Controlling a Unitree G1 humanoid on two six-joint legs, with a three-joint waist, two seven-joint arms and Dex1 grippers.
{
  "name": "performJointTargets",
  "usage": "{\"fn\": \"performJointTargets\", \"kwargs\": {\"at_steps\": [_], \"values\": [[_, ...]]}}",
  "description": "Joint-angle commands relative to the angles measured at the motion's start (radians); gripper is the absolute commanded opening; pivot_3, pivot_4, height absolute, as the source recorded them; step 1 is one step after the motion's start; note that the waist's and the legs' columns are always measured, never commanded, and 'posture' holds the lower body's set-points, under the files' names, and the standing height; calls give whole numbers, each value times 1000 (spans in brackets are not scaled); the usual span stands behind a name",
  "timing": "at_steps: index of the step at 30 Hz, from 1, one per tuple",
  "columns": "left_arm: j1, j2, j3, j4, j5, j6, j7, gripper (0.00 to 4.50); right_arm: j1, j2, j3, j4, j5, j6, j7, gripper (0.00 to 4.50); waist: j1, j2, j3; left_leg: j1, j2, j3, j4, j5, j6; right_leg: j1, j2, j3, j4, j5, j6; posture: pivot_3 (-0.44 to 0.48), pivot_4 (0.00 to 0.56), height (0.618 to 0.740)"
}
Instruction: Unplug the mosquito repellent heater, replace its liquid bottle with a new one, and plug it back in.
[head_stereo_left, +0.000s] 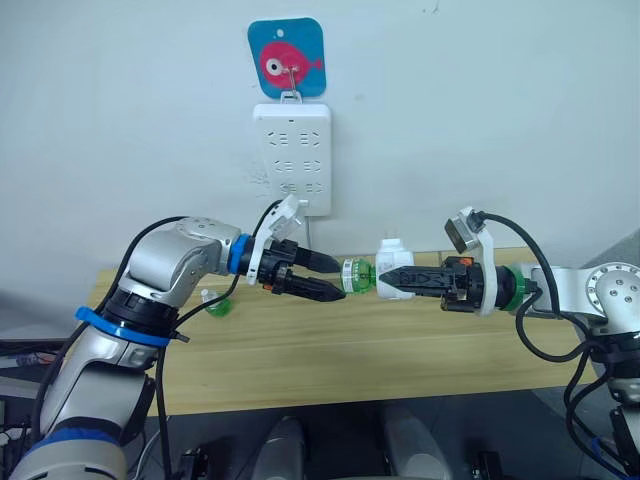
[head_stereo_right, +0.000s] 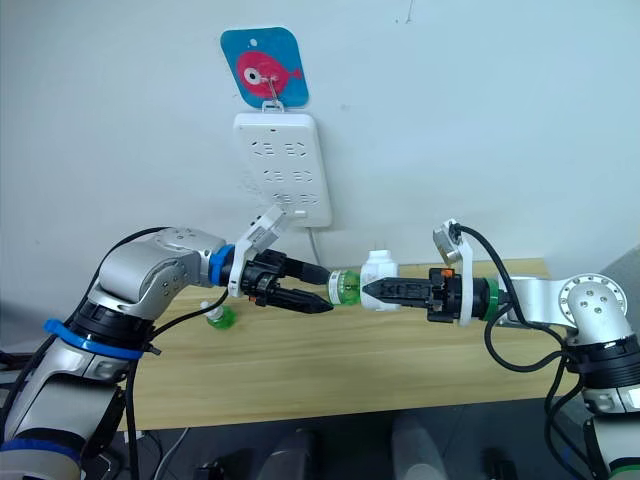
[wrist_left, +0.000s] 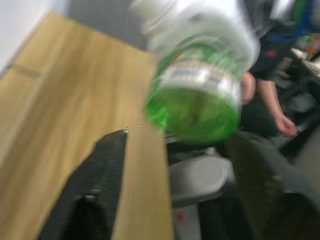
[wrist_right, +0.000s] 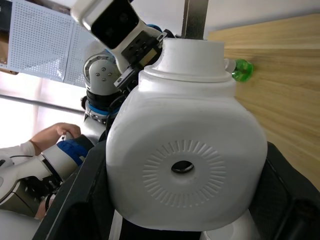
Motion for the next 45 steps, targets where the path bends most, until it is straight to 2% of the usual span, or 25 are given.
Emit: {"fn": "performJointTargets", "kwargs": {"at_steps": [1,4,7,9,12,15,22,30,33,39,44,45], "values": [[43,0,56,-36,43,-126,-7,4500,-2,-8,-22,-38,42,1,15,3009,5,0,0,0,0,0,0,0,0,0,0,0,0,0,0,-68,208,740],[99,-38,98,-32,110,-321,43,4500,-4,-8,-23,-37,39,3,18,3009,12,0,0,0,0,0,0,0,0,0,-1,1,0,0,0,-66,206,740],[160,-74,113,-11,221,-607,65,4500,-7,-9,-23,-34,37,4,20,3009,23,0,0,0,1,1,0,0,0,0,-2,1,-1,0,0,-66,205,740],[209,-86,112,9,273,-829,26,4500,-9,-8,-23,-32,35,5,21,3009,27,0,0,0,0,1,0,0,0,0,-2,2,-1,0,0,-62,202,740],[295,-135,136,28,282,-1139,-8,4500,-14,-5,-21,-30,33,6,22,3009,28,0,0,0,0,2,0,0,0,0,-3,2,-1,0,0,-66,201,740],[322,-185,168,63,285,-1304,29,4500,-15,-4,-21,-31,34,6,23,3009,31,0,0,-1,1,1,0,0,0,0,-6,2,-1,0,0,-67,201,740],[322,-263,174,41,297,-1344,144,4500,-16,-9,-22,-32,40,9,22,3009,30,0,0,-1,-1,2,1,0,1,0,-7,2,-1,1,1,-71,198,740],[295,-280,139,74,337,-1391,172,4500,-21,-9,-23,-29,39,12,22,3009,28,0,0,0,-2,1,1,0,1,0,-6,1,0,1,1,-70,194,740],[291,-281,120,77,330,-1391,163,3901,-23,-8,-22,-27,40,12,23,3009,28,0,0,-1,-2,1,1,0,1,0,-6,1,0,1,1,-70,194,740],[280,-281,108,71,325,-1382,169,2244,-25,-8,-21,-25,41,12,21,3009,27,0,0,-1,-2,1,1,0,1,0,-6,1,0,1,1,-69,196,740],[281,-261,115,45,313,-1342,166,2230,-24,-9,-22,-22,39,12,22,3009,27,0,0,-1,-2,1,1,0,1,0,-6,1,0,1,1,-64,200,740],[280,-249,115,24,300,-1281,167,2230,-23,-9,-22,-22,37,12,23,3009,27,0,0,-1,-2,1,1,0,1,0,-6,1,0,1,1,-64,200,740]]}}
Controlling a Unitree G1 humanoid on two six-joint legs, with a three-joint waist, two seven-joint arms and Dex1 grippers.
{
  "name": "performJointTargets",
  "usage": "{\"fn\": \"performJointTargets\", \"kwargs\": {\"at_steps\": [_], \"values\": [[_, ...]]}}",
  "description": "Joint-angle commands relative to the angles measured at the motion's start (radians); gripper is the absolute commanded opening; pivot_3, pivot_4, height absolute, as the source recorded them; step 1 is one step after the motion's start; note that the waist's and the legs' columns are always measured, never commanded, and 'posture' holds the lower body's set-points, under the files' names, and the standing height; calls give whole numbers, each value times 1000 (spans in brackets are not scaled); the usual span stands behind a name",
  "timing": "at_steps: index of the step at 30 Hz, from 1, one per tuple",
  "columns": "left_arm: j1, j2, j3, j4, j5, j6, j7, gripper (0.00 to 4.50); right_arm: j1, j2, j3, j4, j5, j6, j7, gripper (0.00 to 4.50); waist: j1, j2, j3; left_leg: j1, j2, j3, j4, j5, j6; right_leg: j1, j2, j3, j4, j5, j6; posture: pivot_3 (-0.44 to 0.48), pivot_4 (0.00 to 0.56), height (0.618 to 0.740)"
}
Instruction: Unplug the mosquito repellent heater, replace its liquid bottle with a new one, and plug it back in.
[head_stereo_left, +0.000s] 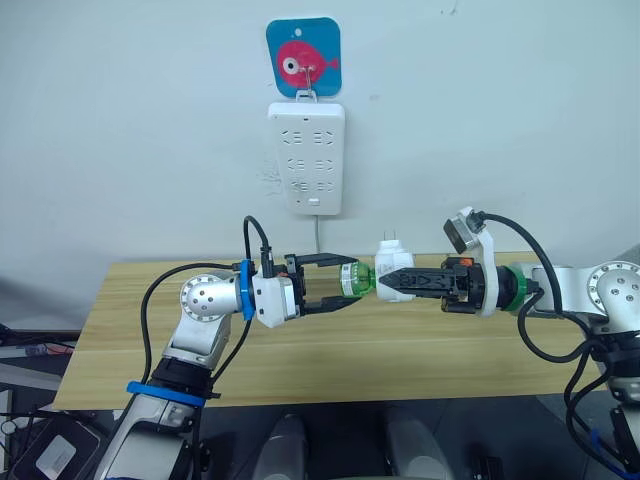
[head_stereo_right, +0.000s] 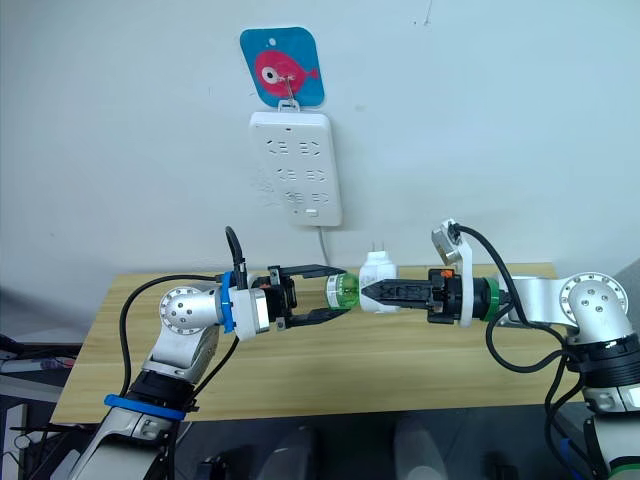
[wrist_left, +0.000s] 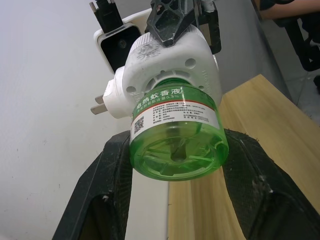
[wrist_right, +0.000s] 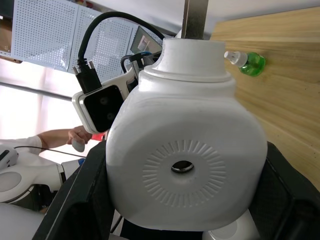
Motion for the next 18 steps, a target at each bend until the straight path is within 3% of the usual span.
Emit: {"fn": "performJointTargets", "kwargs": {"at_steps": [1,4,6,9,14,18], "values": [[-15,45,-4,-91,-55,179,5,2230,-14,-10,-23,-19,27,4,23,3009,-1,0,0,0,0,0,0,0,0,0,0,0,0,0,0,-62,202,740],[-42,141,-36,-184,-126,565,-19,2230,-14,-12,-25,-16,22,9,29,3009,-3,0,0,0,0,0,0,0,0,0,0,0,0,0,0,-58,203,740],[-107,221,-49,-232,-251,960,-9,2230,-13,-13,-26,-17,17,12,34,3009,-4,0,0,0,0,0,0,0,0,0,1,0,1,0,0,-55,200,740],[-212,271,-38,-232,-398,1323,8,2230,-12,-11,-26,-18,12,14,38,3009,-6,0,0,0,-1,-1,0,0,0,0,2,-1,1,0,0,-52,203,740],[-343,293,7,-153,-576,1692,-11,2230,-9,-12,-23,-26,9,13,48,3009,-10,0,0,0,0,-2,-1,0,0,0,6,-2,1,0,0,-53,201,740],[-376,317,5,-49,-569,1750,-41,2230,-5,-16,-21,-35,11,11,53,3009,-14,0,0,1,1,-2,-1,0,0,0,6,-2,0,0,0,-58,202,740]]}}
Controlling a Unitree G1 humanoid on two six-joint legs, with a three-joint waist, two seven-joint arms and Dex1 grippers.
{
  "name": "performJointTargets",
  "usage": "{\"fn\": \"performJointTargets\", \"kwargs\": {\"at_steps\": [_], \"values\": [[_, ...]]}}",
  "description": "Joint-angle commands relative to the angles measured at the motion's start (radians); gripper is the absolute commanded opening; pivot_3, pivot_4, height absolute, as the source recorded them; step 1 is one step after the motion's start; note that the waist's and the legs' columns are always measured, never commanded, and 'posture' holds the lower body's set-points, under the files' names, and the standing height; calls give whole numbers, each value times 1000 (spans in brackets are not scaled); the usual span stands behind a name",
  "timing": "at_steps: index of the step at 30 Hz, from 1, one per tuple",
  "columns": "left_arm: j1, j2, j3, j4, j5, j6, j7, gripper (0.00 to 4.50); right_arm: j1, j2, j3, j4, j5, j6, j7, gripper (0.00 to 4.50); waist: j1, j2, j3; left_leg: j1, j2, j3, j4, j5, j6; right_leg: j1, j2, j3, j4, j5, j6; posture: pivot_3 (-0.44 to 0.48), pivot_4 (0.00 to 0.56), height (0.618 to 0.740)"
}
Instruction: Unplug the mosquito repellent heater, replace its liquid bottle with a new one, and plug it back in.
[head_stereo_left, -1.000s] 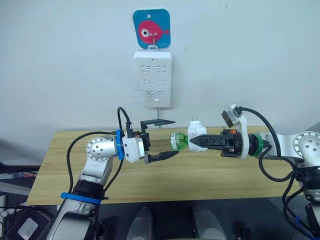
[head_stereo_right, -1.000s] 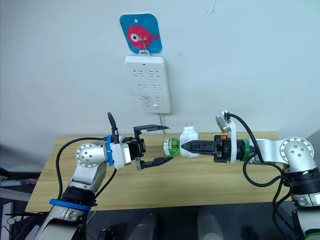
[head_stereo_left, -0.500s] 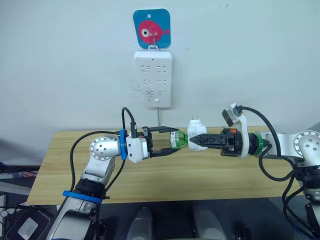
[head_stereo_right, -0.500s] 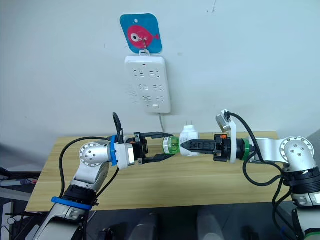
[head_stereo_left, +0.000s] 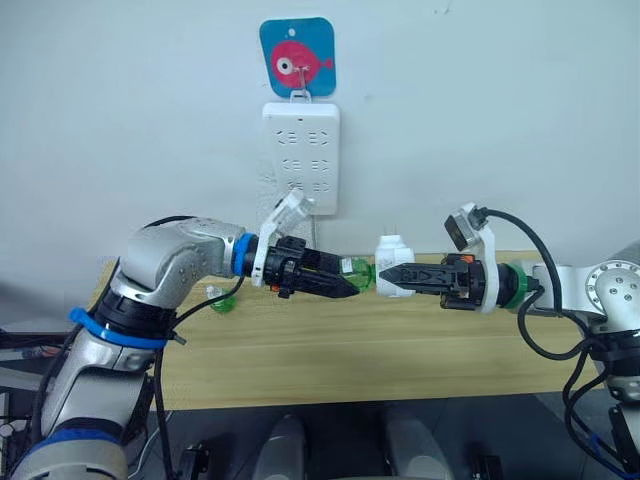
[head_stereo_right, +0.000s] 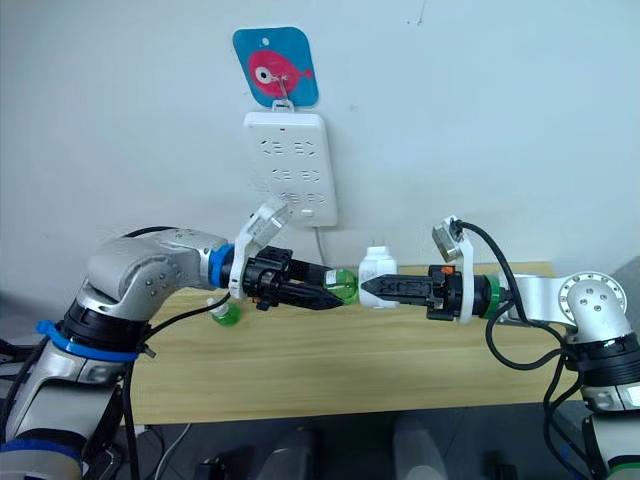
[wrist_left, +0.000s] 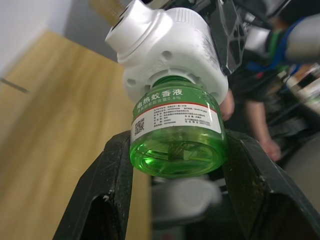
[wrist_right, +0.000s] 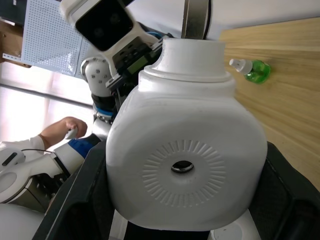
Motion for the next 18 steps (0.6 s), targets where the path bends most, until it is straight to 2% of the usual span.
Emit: {"fn": "performJointTargets", "kwargs": {"at_steps": [1,11,18], "values": [[-23,62,73,119,25,62,5,2230,2,-26,-22,-34,23,17,17,3009,-1,0,0,0,0,0,0,0,0,0,0,0,0,0,0,-58,202,740],[-68,104,80,200,16,150,-76,2230,6,-44,-15,-47,32,18,28,3009,-5,0,0,0,0,0,0,0,0,-1,0,1,0,0,0,-56,204,740],[37,143,88,34,49,8,-161,2230,17,-48,-27,-53,7,9,14,3009,-2,0,0,0,0,1,0,2,-4,-1,-1,1,-1,0,0,-57,206,740]]}}
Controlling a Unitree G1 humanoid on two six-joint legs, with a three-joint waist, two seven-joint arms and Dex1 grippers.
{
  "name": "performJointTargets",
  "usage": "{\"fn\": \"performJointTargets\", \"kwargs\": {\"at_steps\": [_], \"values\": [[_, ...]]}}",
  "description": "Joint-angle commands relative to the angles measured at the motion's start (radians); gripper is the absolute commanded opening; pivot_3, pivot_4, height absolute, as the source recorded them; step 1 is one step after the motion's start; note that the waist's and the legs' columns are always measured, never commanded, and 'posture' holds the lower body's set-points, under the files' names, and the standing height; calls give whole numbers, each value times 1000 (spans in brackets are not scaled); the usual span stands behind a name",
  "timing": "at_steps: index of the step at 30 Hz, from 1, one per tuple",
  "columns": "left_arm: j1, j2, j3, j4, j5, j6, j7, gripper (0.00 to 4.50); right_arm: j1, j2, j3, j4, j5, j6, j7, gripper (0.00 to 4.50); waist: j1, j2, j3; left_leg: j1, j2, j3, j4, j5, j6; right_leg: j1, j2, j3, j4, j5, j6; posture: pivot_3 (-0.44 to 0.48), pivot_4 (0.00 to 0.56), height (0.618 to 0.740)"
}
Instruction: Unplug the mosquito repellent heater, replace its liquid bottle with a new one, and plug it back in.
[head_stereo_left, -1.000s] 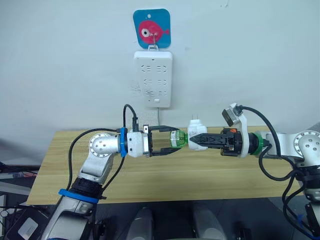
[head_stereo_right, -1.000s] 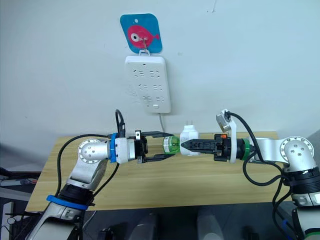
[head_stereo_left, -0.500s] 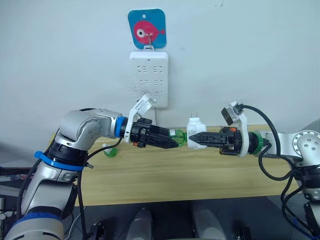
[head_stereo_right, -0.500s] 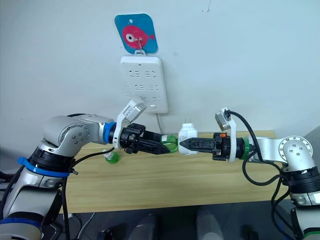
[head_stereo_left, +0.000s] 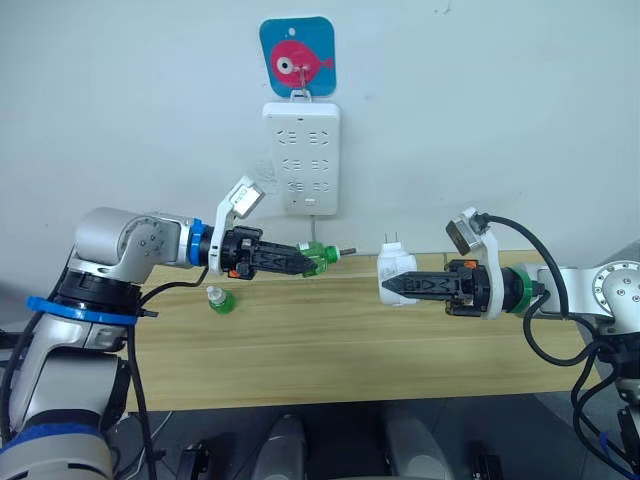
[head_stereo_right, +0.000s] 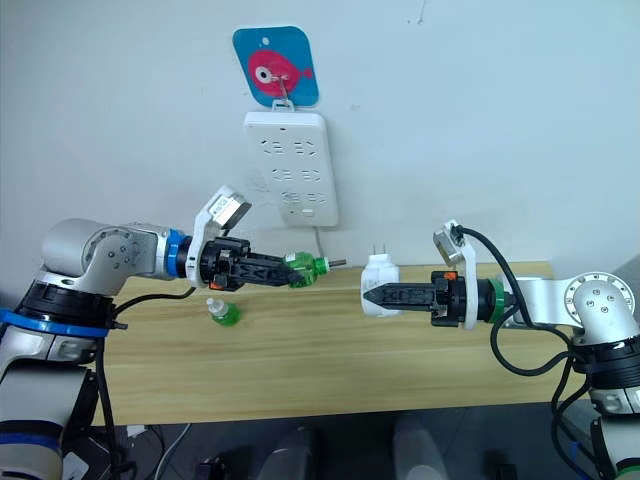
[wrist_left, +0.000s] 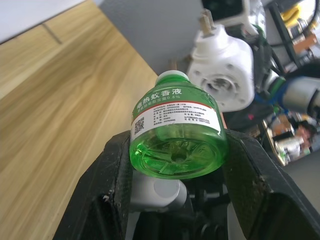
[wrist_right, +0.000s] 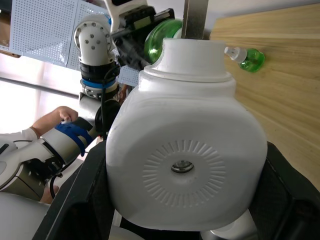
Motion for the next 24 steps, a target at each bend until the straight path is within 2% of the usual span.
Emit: {"fn": "performJointTargets", "kwargs": {"at_steps": [1,6,9,13,17,24], "values": [[64,16,50,-101,25,-119,-29,2230,12,-17,-36,-31,-26,-9,1,3009,0,0,0,0,0,0,0,0,0,0,0,0,0,0,0,-56,207,740],[199,-33,86,-214,159,-402,63,2230,72,-65,-2,-18,-399,-28,-48,3009,14,0,0,0,0,1,0,-1,1,0,0,1,0,0,0,-54,211,740],[266,-57,71,-262,249,-555,87,2230,93,-84,110,2,-712,-60,-75,3009,19,0,0,0,-1,1,1,-2,3,0,0,2,0,0,0,-53,215,740],[324,-77,57,-312,309,-660,101,2230,64,-96,268,81,-1092,-205,-6,3009,18,0,0,0,-1,2,1,-2,3,0,0,3,0,0,0,-43,220,740],[366,-84,59,-342,339,-705,116,2230,24,-70,319,182,-1270,-236,89,3009,15,0,0,0,-1,3,0,-2,3,0,0,3,0,0,0,-26,223,740],[410,-86,61,-368,359,-730,143,2230,-50,5,321,371,-1465,-201,184,3009,17,0,1,0,-1,2,0,-2,4,0,0,3,1,0,0,-7,226,740]]}}
